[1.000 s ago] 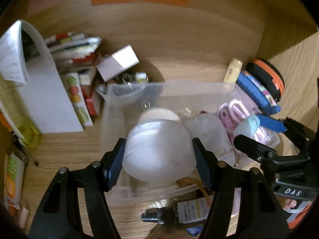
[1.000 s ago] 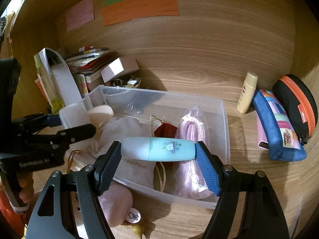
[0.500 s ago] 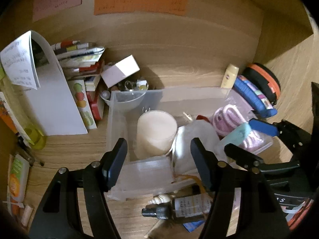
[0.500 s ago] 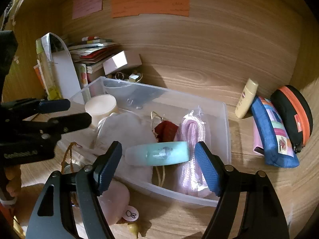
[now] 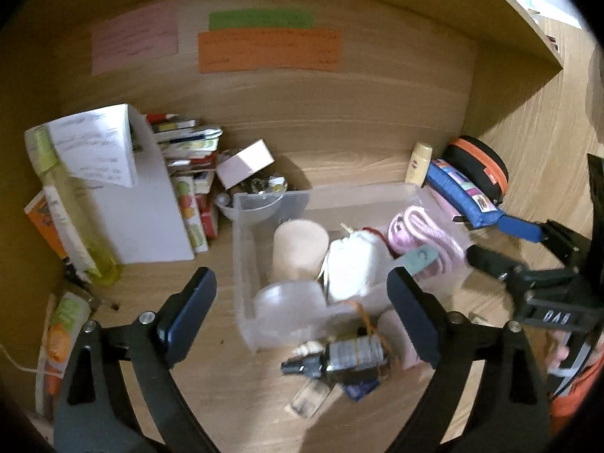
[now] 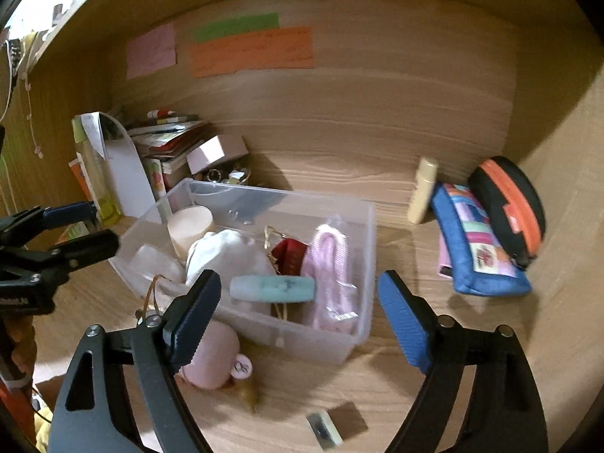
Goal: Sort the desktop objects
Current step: 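Place the light-blue tube and white round container into the clear box, opening both grippers, then grasp the small green-and-clear block with the right gripper while the left grasps a small clear vial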
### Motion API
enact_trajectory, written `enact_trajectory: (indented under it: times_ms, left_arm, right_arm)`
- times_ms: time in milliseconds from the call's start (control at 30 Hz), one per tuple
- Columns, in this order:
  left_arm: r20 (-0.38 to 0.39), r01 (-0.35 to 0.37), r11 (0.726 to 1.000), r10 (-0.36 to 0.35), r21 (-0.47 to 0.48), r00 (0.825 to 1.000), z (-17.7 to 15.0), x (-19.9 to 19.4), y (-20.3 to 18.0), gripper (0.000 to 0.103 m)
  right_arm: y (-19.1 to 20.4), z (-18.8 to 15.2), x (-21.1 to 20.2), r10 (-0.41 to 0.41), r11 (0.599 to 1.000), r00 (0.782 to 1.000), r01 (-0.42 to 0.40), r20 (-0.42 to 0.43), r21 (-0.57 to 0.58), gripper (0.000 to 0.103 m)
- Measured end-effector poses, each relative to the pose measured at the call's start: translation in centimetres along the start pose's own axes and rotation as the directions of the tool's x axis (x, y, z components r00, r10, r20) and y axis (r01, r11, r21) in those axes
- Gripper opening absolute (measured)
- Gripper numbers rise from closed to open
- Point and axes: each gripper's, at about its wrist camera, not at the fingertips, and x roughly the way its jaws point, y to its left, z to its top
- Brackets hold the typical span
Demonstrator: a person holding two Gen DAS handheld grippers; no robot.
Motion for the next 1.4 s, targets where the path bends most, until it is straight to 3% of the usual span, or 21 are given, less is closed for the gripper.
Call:
enact_trajectory:
  times_ms: [467,833,900,967,1200,1400]
  left_arm:
    - [-0.157,-0.062,0.997,0.053,-0.05,0.986,-5.2,0.5,3.0,0.095]
    - [-0.278,-0.066,0.998,0.065,0.004,0.958,-9.5,2.3,2.5,0.095]
    - [-0.287,-0.063,0.998,0.065,0.016,0.956,-9.9,2.6,2.3,0.09]
    - [-0.302,-0.044,0.999,0.049,0.022,0.952,-10.1,2.9,2.0,0.074]
    - [-0.302,0.004,0.999,0.011,0.048,0.953,-9.9,3.5,0.7,0.07]
    - [-0.311,0.029,0.997,-0.004,0.077,0.95,-9.6,4.4,-0.2,0.054]
  right_arm:
    - [-2.4,-4.9,-1.0,-0.06,0.998,0.992,0.059,-0.109,-0.01,0.084]
    - [-3.4,-8.4,0.0,-0.047,0.999,0.978,0.046,-0.204,-0.012,0.084]
    - [-3.1,-8.8,0.1,-0.032,0.999,0.977,0.026,-0.21,-0.031,0.082]
    - [-2.8,-9.1,0.3,-0.016,0.999,0.976,0.006,-0.217,-0.046,0.082]
    - [-1.9,-9.4,1.6,0.029,0.996,0.967,-0.049,-0.253,-0.073,0.051]
    - [-1.8,-9.5,2.3,0.049,0.996,0.961,-0.069,-0.273,-0.064,0.032]
